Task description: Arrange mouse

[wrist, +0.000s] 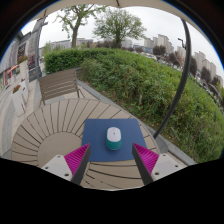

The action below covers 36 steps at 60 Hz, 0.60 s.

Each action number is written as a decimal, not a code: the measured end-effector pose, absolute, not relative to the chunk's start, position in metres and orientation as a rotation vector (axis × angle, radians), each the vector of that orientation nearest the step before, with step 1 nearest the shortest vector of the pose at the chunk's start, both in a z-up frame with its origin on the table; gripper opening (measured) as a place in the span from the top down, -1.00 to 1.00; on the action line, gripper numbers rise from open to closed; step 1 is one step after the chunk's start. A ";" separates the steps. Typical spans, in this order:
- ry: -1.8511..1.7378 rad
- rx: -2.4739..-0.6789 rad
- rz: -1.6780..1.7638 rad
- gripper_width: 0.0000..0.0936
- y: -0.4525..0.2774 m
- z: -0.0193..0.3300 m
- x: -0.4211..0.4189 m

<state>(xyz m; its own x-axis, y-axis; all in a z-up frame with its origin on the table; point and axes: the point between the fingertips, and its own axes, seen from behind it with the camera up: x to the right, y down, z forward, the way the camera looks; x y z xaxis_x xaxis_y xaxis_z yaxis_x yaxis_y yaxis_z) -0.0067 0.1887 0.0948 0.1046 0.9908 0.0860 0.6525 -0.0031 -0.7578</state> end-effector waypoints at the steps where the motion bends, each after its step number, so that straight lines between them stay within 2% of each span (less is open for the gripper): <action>1: -1.623 -1.720 0.667 -0.81 0.183 0.104 0.002; 7: -1.634 -1.729 0.702 -0.81 0.151 0.136 0.067; 19: -1.613 -1.821 0.700 -0.82 0.118 0.148 0.163; 36: -1.609 -1.817 0.725 -0.83 0.102 0.152 0.195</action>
<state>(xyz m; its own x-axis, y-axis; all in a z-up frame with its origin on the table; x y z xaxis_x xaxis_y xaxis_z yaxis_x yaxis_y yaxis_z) 0.1946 0.1016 0.1523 0.1165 0.9931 -0.0102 0.6656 -0.0857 -0.7414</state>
